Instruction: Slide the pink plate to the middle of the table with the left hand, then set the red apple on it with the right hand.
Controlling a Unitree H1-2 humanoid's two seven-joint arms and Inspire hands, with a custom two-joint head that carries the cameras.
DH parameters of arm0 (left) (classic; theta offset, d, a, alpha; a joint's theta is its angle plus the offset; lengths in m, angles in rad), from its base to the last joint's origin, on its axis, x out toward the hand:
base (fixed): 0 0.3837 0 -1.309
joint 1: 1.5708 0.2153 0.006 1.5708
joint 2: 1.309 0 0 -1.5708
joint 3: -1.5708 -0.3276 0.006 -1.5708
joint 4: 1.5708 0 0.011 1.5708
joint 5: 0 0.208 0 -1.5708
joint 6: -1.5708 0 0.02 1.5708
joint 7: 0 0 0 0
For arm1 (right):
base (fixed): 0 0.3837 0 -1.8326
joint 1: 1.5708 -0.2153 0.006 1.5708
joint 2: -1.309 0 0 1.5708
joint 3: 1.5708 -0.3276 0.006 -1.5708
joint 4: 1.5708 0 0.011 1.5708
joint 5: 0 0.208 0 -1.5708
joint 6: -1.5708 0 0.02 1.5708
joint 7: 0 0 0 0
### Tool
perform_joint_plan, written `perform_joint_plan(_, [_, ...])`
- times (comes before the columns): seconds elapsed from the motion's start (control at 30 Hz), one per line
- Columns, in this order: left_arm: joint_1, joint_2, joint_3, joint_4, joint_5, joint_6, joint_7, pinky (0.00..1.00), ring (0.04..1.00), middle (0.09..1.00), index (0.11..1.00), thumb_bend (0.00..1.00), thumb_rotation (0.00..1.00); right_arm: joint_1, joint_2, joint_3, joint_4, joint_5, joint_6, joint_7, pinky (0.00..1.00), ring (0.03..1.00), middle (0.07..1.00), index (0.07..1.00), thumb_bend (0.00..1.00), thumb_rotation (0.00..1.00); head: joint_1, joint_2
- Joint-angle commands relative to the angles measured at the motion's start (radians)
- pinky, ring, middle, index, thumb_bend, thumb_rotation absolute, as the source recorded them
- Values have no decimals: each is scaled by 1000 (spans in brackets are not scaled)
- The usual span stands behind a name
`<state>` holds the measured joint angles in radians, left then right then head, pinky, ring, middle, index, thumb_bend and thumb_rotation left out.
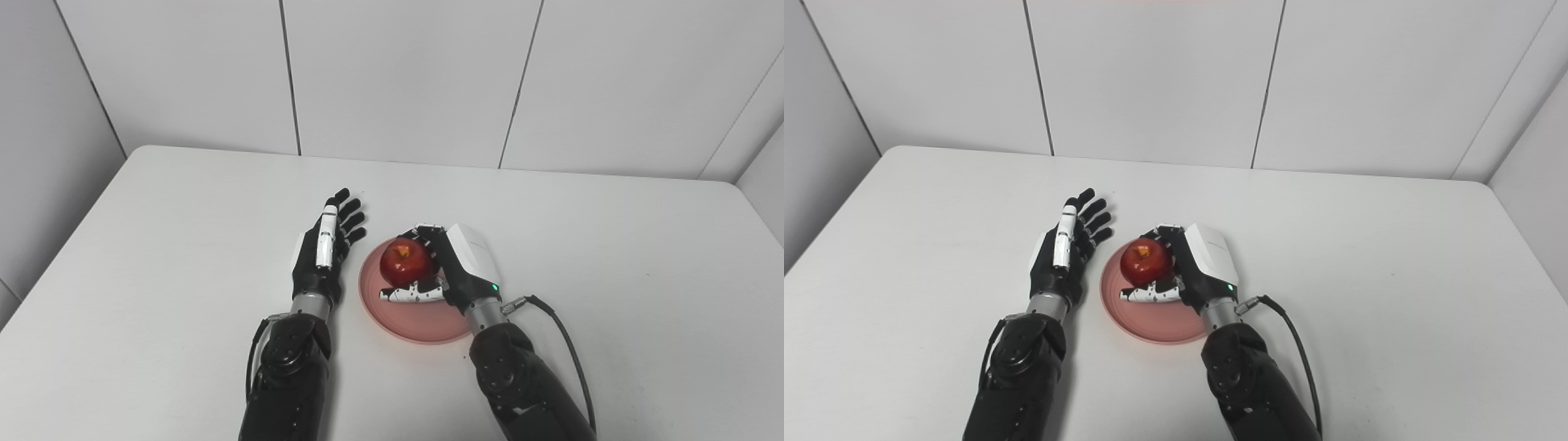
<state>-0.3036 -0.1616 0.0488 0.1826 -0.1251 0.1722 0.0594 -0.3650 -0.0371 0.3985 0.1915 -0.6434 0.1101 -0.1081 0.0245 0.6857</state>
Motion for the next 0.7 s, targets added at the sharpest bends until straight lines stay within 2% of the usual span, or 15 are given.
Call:
perform_joint_plan(0.0, [-8,-12,-2,-2,1,21,10,848,869,878,866,352,1000,-15,-2,-6,-32,-11,-9,-3,376,476,564,542,640,160,1,0])
perform_joint_plan(0.1, [-10,-10,-2,3,2,19,10,845,866,876,864,354,1000,-8,-2,-14,-47,-10,-6,-1,419,526,606,642,842,196,-1,1])
perform_joint_plan(0.23, [-10,-8,-2,2,2,21,10,844,864,874,862,355,1000,-2,-2,-21,-73,-18,13,16,556,641,696,707,937,248,-4,6])
perform_joint_plan(0.4, [-8,-8,-3,-1,7,20,12,840,862,873,863,354,1000,6,-1,-30,-94,-18,20,35,595,676,726,735,995,294,-6,7])
perform_joint_plan(0.67, [-9,-5,-5,3,7,11,8,836,861,873,863,344,1000,14,-3,-36,-128,-23,44,67,619,700,744,761,1000,354,-9,10])
